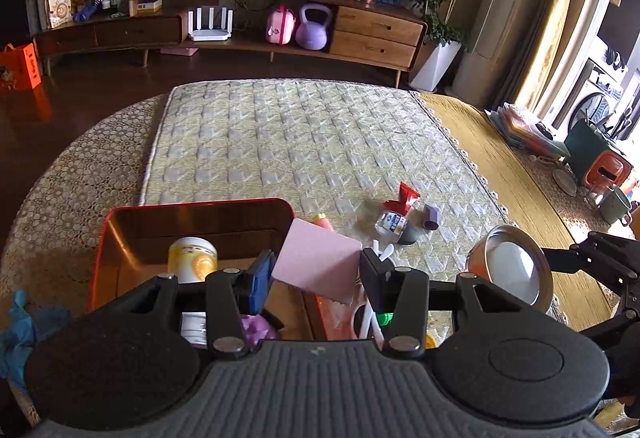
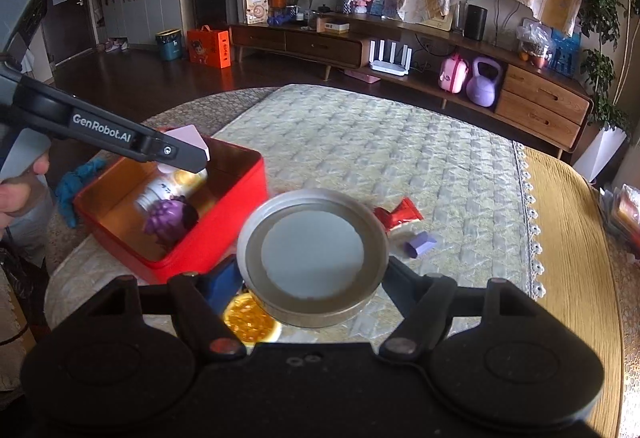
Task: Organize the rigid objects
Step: 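Carry the pink sponge and tin lid over the red tin box with both grippers, then drop the sponge and lid into the tin and open both grippers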
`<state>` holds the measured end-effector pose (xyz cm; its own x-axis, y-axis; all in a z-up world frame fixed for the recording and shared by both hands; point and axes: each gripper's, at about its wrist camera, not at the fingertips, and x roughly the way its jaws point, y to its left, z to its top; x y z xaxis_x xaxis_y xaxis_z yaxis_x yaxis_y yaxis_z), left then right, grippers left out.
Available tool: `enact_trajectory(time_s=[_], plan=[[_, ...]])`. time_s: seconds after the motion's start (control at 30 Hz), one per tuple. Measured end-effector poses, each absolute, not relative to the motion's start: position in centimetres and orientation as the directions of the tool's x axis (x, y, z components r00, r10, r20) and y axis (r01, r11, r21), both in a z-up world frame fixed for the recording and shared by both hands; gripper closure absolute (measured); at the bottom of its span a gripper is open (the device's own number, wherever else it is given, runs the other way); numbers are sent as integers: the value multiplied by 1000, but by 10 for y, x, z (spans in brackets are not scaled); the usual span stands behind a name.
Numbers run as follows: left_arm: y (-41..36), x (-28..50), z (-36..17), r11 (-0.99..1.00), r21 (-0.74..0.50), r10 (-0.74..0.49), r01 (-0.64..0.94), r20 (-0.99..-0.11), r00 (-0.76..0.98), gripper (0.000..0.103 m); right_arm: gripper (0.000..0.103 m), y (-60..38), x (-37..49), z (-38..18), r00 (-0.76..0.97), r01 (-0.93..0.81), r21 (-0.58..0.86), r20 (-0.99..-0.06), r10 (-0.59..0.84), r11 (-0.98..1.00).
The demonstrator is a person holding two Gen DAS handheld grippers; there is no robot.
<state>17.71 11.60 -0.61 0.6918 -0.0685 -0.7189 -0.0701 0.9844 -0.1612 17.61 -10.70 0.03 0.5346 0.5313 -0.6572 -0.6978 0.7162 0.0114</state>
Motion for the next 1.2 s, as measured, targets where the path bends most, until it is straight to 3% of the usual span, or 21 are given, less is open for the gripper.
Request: enact_trajectory(time_s=[0.6, 1.2], plan=[[215, 162, -34, 954, -178, 30, -243, -748, 664, 57, 28, 23, 161, -15, 511, -744, -60, -692, 509, 665], [223, 212, -73, 963, -106, 72, -247, -783, 618, 57, 28, 75, 197, -52, 512, -715, -100, -748, 422, 692]])
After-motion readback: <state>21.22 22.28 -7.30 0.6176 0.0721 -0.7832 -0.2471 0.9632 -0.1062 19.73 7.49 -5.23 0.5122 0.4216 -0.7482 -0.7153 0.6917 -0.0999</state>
